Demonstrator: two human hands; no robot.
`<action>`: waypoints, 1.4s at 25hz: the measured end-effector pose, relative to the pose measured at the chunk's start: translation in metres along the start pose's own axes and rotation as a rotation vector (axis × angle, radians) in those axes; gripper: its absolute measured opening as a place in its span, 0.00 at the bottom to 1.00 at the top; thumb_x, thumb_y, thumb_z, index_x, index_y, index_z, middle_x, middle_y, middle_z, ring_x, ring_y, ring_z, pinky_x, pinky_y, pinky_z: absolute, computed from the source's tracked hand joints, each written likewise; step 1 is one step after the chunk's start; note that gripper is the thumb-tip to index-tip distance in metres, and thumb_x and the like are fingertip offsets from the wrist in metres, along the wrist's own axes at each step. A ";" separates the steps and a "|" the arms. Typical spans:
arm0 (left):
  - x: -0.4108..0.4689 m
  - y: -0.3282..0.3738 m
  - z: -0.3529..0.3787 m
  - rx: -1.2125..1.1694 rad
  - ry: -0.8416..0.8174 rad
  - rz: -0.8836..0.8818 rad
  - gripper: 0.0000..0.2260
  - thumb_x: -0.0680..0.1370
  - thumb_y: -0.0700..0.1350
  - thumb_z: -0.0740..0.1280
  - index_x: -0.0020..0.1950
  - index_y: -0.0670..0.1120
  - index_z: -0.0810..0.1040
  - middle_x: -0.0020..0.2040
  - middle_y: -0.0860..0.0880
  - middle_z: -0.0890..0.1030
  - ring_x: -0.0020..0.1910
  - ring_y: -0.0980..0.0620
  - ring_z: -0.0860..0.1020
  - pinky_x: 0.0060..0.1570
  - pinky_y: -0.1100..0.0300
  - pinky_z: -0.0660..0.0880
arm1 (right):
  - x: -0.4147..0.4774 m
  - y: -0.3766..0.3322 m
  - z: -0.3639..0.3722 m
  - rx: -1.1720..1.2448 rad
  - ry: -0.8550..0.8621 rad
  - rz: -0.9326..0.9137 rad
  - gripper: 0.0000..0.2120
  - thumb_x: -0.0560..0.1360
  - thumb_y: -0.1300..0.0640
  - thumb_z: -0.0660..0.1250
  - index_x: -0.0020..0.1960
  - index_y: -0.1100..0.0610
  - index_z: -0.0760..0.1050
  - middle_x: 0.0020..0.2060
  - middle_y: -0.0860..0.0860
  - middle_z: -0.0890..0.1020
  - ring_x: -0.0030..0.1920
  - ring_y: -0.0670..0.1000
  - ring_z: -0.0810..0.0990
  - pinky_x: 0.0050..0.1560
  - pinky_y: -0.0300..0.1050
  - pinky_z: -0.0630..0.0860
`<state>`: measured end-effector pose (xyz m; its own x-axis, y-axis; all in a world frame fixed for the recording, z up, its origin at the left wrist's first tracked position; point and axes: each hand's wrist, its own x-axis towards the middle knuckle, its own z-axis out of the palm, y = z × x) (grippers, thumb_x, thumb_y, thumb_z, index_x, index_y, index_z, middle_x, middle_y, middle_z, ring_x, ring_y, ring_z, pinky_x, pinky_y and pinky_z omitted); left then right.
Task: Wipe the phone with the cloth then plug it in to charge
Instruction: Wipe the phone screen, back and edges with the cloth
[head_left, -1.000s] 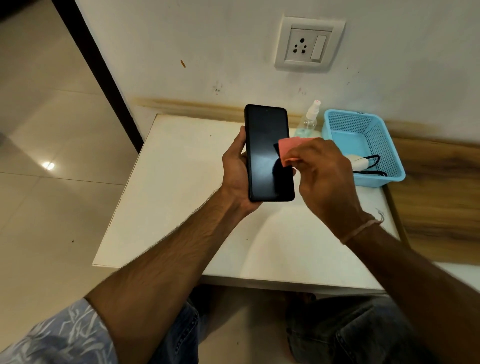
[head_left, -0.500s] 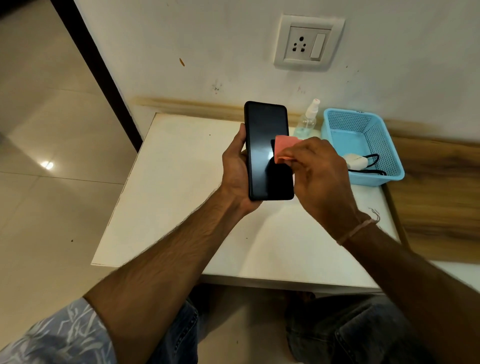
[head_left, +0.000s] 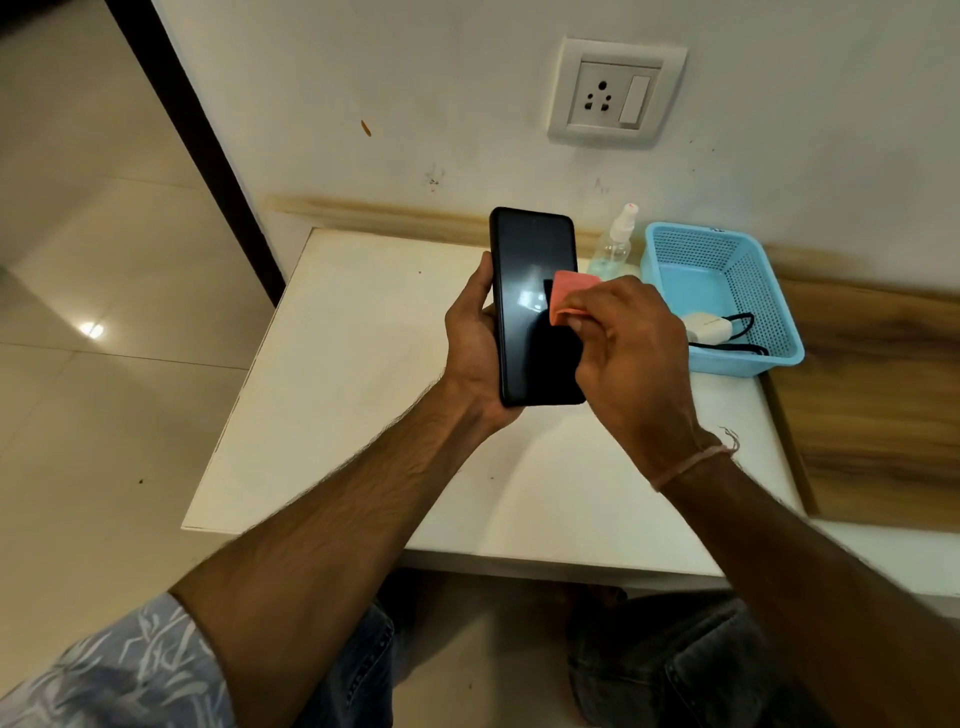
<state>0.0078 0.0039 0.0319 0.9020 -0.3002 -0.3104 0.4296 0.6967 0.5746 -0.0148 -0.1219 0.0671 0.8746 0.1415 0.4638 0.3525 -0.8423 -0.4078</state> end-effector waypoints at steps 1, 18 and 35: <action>0.000 -0.001 0.001 -0.013 -0.004 -0.006 0.29 0.80 0.66 0.57 0.63 0.43 0.79 0.46 0.44 0.83 0.41 0.46 0.82 0.42 0.55 0.81 | -0.005 -0.002 0.001 0.004 0.017 0.001 0.09 0.72 0.70 0.66 0.49 0.62 0.81 0.46 0.58 0.80 0.48 0.59 0.76 0.49 0.39 0.68; 0.005 -0.007 -0.009 -0.111 -0.134 0.053 0.29 0.81 0.64 0.57 0.59 0.38 0.75 0.49 0.42 0.77 0.53 0.44 0.76 0.58 0.52 0.72 | -0.013 -0.028 0.012 0.140 -0.090 -0.308 0.12 0.72 0.70 0.65 0.54 0.64 0.81 0.51 0.59 0.81 0.54 0.58 0.78 0.57 0.53 0.76; 0.012 -0.006 -0.013 -0.100 -0.070 0.046 0.24 0.80 0.63 0.60 0.52 0.44 0.83 0.48 0.43 0.81 0.46 0.44 0.80 0.48 0.53 0.78 | 0.035 -0.003 0.006 -0.030 -0.051 -0.285 0.09 0.75 0.67 0.64 0.51 0.62 0.81 0.48 0.58 0.81 0.50 0.59 0.76 0.54 0.46 0.73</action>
<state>0.0153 0.0046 0.0152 0.9230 -0.3089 -0.2295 0.3843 0.7714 0.5072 0.0167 -0.1117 0.0802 0.7572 0.4003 0.5161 0.5776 -0.7794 -0.2429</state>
